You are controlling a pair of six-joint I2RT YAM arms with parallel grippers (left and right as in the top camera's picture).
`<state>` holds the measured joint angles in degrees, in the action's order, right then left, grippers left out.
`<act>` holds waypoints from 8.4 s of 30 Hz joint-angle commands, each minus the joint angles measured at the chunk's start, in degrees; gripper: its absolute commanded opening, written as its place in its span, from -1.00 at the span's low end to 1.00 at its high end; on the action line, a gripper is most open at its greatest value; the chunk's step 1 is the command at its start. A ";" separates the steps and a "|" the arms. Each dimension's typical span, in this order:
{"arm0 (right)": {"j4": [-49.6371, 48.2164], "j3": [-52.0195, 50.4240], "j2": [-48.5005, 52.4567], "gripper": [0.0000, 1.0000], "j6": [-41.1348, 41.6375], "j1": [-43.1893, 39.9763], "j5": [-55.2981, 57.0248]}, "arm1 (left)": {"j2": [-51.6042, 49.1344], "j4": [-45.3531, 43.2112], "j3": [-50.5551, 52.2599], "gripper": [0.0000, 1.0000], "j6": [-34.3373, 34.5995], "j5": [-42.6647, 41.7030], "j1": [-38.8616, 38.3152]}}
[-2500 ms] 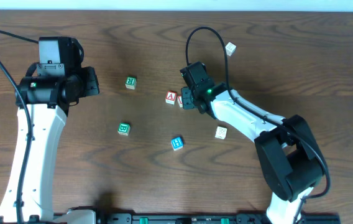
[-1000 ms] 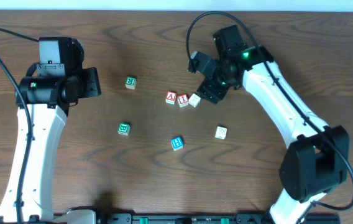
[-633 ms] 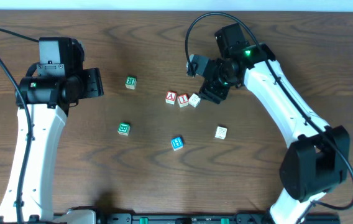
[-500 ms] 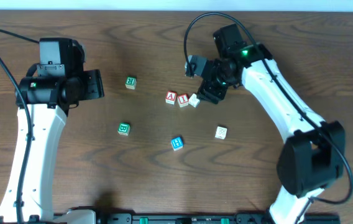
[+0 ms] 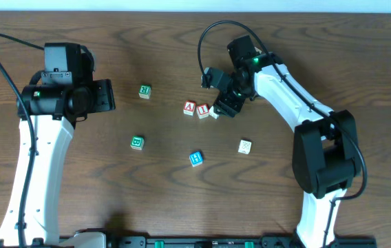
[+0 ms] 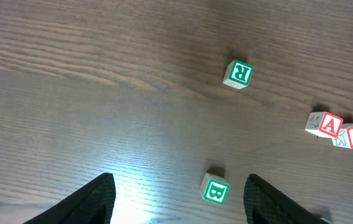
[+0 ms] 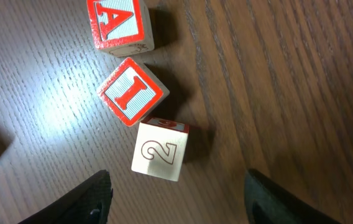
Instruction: Spell out Ai2
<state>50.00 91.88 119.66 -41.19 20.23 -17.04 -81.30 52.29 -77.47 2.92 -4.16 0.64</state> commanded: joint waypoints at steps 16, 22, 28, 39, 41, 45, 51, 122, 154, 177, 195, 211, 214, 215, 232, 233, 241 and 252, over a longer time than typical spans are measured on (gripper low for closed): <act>1.07 -1.70 2.19 0.22 1.77 3.23 -0.24 | -0.02 0.15 0.22 0.35 -0.17 -0.37 0.07; -0.39 -2.86 2.19 0.22 3.02 3.48 3.54 | -0.02 0.15 0.22 0.35 -0.22 -0.37 0.07; -1.64 -2.86 2.23 0.19 3.04 3.48 3.54 | -0.02 0.15 0.22 0.35 -0.20 -0.37 0.07; -3.58 -3.50 2.54 0.15 3.48 3.48 3.54 | -0.02 0.13 0.22 0.35 -0.20 -0.37 0.07; -3.80 -3.52 2.97 0.15 3.48 3.48 3.52 | -0.02 0.11 0.22 0.35 -0.20 -0.37 0.07; -4.09 -3.52 3.98 0.13 4.35 3.48 3.52 | -0.02 0.13 0.22 0.34 -0.20 -0.37 0.07; -4.85 -3.52 4.13 0.06 4.33 3.39 3.63 | -0.02 0.13 0.22 0.35 -0.22 -0.35 0.07; 37.20 13.11 15.45 -0.97 33.44 7.91 16.90 | -0.02 -0.57 0.22 0.36 -0.39 -0.37 0.07; 30.82 15.91 14.80 0.16 34.95 7.80 16.61 | -0.02 -0.02 0.22 0.36 -0.39 -0.39 0.07; 33.38 18.51 -1.11 0.36 32.24 5.99 14.29 | -0.02 -0.24 0.22 0.35 -1.73 -0.17 0.07; 1.60 -25.55 -30.05 0.64 29.53 3.61 12.46 | -0.02 -2.40 0.22 0.35 -4.24 -0.37 0.07; -0.61 -26.53 -21.20 0.53 28.46 6.10 12.31 | -0.02 -2.38 0.22 0.35 -4.20 -0.39 0.07; -2.67 -26.53 -19.63 0.51 28.44 6.10 12.31 | -0.02 -2.40 0.22 0.35 -4.20 -0.37 0.07; -3.19 -26.53 -19.28 0.51 28.20 6.19 12.31 | -0.02 -2.38 0.22 0.35 -4.22 -0.37 0.07; -7.63 -26.62 -14.62 0.54 25.90 6.47 13.84 | -0.02 -2.40 0.22 0.35 -4.20 -0.37 0.07; -7.63 -26.62 -14.62 0.62 25.92 6.47 13.84 | -0.02 -2.43 0.22 0.35 -4.20 -0.37 0.07; -9.11 -26.62 -14.62 0.99 25.94 6.47 13.81 | -0.02 -2.40 0.22 0.91 -4.17 -0.39 0.07; -9.07 -26.62 -14.64 0.97 25.92 6.49 13.81 | -0.02 -2.40 0.22 0.91 -4.22 -0.37 0.07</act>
<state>40.99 65.08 104.86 -15.00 26.24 -3.20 -81.30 49.89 -77.47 -0.69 -4.34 0.64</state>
